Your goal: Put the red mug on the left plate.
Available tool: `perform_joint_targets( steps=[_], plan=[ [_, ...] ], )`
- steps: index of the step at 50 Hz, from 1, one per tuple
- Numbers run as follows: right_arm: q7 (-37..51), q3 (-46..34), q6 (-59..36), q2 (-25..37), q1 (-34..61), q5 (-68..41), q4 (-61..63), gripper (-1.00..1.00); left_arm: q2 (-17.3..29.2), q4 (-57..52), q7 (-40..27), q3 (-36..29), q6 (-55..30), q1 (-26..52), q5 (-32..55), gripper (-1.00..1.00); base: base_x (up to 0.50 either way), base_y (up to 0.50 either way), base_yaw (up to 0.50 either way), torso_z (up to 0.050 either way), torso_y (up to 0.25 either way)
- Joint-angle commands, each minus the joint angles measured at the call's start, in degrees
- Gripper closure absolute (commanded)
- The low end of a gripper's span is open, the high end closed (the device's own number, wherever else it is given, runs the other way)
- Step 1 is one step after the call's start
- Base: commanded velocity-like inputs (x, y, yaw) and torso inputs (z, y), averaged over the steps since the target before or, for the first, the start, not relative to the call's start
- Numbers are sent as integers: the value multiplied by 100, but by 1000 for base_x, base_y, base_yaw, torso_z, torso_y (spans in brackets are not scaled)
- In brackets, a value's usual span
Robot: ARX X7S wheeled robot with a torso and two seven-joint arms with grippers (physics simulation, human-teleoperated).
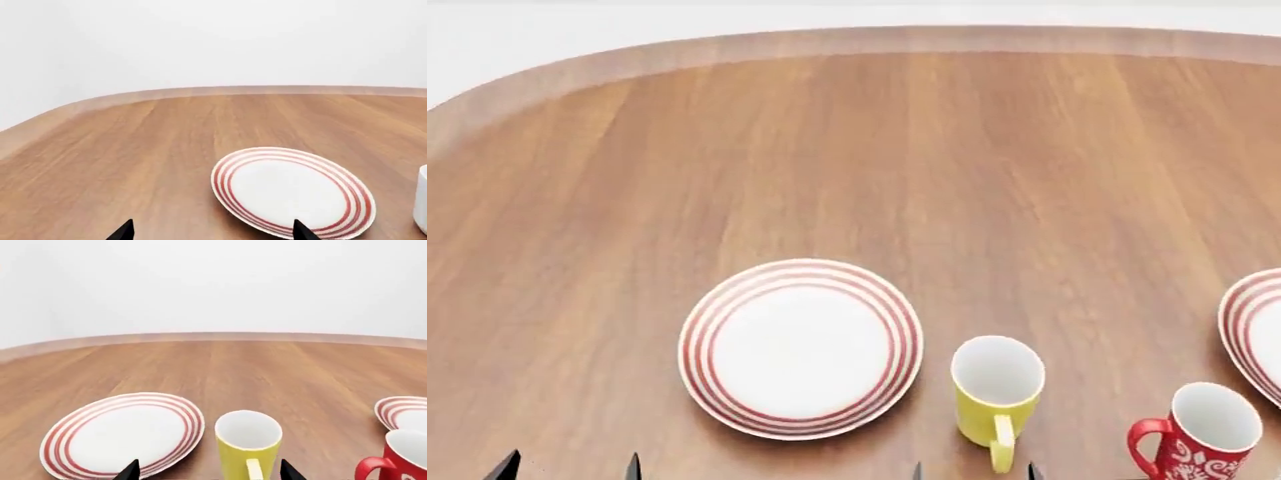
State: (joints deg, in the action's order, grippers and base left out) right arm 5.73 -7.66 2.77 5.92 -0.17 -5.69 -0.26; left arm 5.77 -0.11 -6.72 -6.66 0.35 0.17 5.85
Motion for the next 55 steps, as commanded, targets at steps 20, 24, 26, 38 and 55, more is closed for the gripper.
perform_joint_targets(
  steps=[20, 24, 26, 38, 55],
  plan=[
    [179, -136, 3, 137, 13, -225, 18, -100, 151, -1, -180, -182, 29, 11, 151, -100, 417, 124, 0, 0, 0],
    [195, -133, -154, 130, 14, -345, 46, -100, 170, -21, -205, -199, 25, 2, 167, -100, 98, 4, 0, 0, 0],
    [239, -110, -469, 136, 10, -483, 261, -100, 178, -25, -217, -192, 24, 0, 193, -100, 0, 0, 0, 0, 0],
    [1677, 265, -3290, -28, 358, -689, 1951, -100, 220, -34, -286, -233, 29, -1, 243, -100, 0, 0, 0, 0, 0],
    [3202, 893, -5469, -394, 1016, -1136, 3325, -100, 275, 38, -332, -293, 67, 53, 325, -100, 0, 0, 0, 0, 0]
  ],
)
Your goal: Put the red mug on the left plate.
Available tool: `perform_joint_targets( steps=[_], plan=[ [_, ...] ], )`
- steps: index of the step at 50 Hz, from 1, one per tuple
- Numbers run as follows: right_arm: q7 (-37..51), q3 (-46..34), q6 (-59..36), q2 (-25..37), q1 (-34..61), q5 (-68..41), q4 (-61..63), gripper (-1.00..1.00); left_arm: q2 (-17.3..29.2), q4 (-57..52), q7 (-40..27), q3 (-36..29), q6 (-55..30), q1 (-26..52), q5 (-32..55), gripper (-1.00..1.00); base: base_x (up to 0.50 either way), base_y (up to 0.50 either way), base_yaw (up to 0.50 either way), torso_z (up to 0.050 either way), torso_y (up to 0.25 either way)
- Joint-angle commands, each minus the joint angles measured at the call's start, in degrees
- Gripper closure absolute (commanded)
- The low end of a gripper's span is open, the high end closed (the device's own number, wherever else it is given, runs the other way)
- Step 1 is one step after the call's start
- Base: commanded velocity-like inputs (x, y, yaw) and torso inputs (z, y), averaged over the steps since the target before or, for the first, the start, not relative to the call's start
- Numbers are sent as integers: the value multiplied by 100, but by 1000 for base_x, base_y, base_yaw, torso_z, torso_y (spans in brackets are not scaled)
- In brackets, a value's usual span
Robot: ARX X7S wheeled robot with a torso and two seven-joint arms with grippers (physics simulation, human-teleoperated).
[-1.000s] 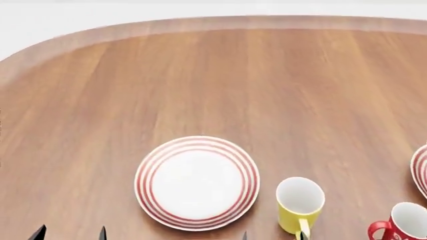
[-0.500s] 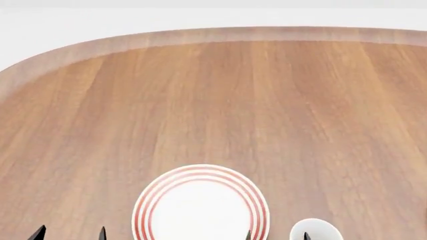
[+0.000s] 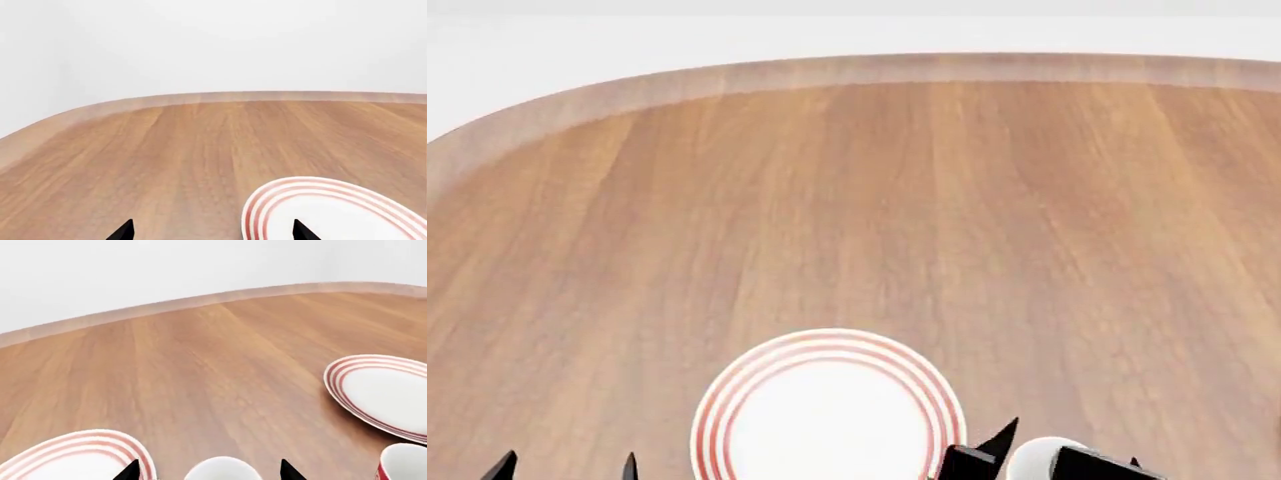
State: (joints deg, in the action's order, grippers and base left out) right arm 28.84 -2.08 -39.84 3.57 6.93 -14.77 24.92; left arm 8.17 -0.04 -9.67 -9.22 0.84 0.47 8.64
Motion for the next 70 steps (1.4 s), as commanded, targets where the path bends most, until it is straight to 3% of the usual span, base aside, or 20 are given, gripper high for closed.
perform_joint_targets(
  steps=[1, 27, 70],
  plan=[
    [928, 397, -1298, -186, 332, -313, 847, -100, 39, 33, -41, -41, 22, 24, 48, -100, 0, 0, 0, 0, 0],
    [2051, 1221, -1497, -200, 400, -1280, 1083, -100, 118, 28, -133, -132, 50, 24, 133, -100, 0, 0, 0, 0, 0],
    [2634, 1246, -144, -110, 791, -1553, -1108, -100, 231, 38, -250, -265, 75, 54, 266, -100, 0, 0, 0, 0, 0]
  ],
)
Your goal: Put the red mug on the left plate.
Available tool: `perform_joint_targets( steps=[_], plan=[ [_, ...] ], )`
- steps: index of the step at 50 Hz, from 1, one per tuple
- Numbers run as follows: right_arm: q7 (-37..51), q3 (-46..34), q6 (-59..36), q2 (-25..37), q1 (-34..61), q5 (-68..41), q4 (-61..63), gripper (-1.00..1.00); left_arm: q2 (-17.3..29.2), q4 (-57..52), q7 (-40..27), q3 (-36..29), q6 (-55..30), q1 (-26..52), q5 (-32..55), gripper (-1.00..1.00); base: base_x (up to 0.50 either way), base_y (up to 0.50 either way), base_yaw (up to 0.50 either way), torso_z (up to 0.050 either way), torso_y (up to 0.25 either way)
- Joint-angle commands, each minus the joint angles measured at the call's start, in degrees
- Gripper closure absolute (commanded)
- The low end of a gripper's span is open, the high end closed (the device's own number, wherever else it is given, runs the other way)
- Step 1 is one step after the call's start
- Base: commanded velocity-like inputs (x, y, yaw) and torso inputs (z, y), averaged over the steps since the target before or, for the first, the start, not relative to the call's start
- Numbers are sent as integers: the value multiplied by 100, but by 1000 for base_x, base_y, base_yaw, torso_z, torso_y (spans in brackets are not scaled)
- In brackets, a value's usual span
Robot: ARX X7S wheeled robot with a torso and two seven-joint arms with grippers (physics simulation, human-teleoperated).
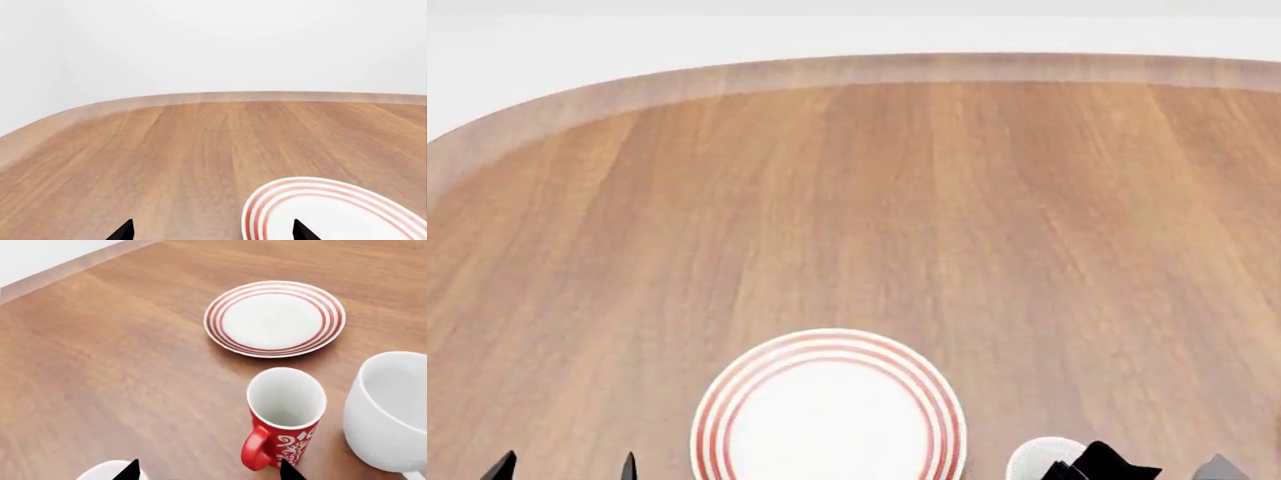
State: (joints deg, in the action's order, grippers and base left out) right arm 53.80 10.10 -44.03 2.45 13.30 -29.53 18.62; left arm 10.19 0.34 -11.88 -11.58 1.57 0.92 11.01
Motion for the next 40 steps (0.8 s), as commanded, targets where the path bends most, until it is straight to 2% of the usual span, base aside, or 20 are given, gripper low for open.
perform_joint_targets(
  steps=[1, 19, 20, 21, 40],
  plan=[
    [145, 28, 318, -3, 178, -77, -550, -100, 31, 0, -32, -33, 3, 10, 31, -100, 0, 0, 0, 0, 0],
    [118, 82, 1117, 10, 505, -170, -1789, -100, 60, 57, -73, -86, 32, 56, 72, -100, 0, 0, 0, 0, 0],
    [-71, 386, 1976, -4, 1081, 1, -2649, -100, 65, 50, -61, -80, 21, 61, 104, -100, 0, 0, 0, 0, 0],
    [-98, 376, 2085, 4, 1125, 14, -3508, -100, 69, 43, -66, -84, 18, 59, 103, -100, 0, 0, 0, 0, 0],
    [-22, 460, 2424, 148, 1128, -156, -3896, -100, 119, -6, -129, -134, 40, 13, 136, -100, 0, 0, 0, 0, 0]
  ],
)
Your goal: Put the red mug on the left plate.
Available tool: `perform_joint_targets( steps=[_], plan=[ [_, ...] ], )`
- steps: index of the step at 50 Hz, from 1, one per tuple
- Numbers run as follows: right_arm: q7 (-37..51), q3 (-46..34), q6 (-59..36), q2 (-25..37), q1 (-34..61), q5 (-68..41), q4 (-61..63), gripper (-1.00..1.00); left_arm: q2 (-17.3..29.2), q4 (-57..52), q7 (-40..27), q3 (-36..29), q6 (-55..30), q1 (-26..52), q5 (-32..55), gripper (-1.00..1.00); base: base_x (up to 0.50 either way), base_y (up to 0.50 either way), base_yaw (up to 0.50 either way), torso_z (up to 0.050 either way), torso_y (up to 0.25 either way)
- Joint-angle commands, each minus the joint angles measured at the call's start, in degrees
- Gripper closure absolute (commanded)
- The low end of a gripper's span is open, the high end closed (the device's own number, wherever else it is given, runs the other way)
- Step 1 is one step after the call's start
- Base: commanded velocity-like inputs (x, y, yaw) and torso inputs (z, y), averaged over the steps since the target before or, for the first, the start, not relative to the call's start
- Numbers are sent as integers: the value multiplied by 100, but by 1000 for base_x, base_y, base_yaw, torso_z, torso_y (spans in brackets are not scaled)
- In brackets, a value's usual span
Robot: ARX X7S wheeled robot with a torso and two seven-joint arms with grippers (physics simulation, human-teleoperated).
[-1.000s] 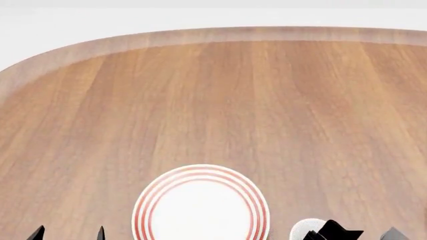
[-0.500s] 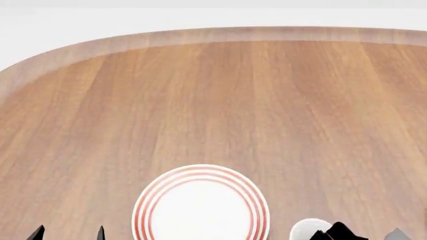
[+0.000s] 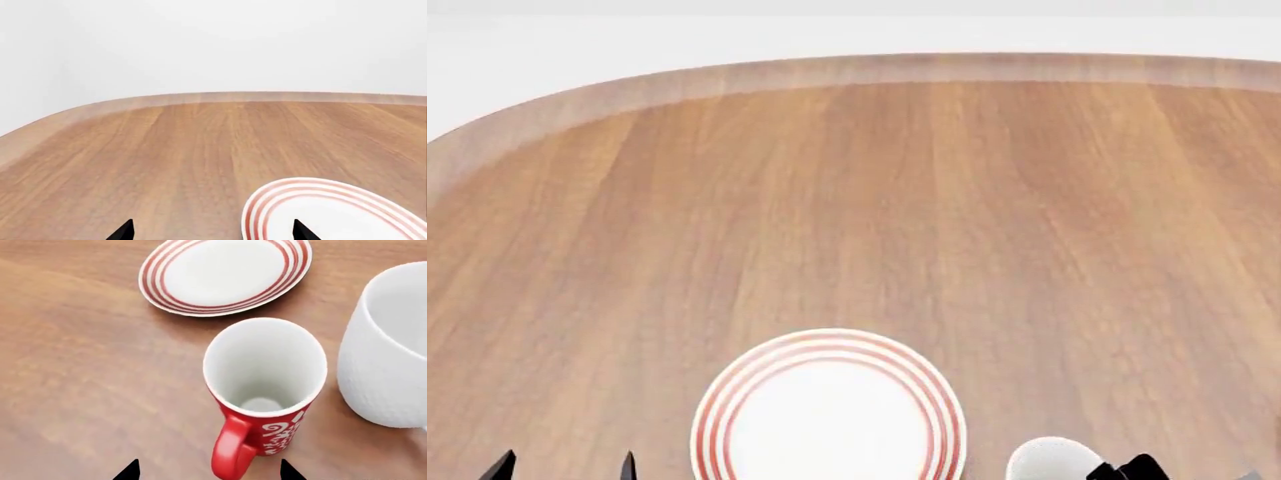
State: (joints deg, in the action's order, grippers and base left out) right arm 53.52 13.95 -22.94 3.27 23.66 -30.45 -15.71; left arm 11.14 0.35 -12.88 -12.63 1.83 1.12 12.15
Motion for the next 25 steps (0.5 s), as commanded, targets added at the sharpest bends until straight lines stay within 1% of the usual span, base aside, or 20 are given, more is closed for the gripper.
perform_joint_targets(
  steps=[1, 25],
  plan=[
    [15, 72, 331, 62, 107, -71, -477, -100, 26, -3, -31, -31, 19, -9, 21, -100, 0, 0, 0, 0, 0],
    [90, -17, 519, 142, 163, -178, -644, -100, 73, 1, -85, -94, 31, 7, 73, -100, 0, 0, 0, 0, 0]
  ],
)
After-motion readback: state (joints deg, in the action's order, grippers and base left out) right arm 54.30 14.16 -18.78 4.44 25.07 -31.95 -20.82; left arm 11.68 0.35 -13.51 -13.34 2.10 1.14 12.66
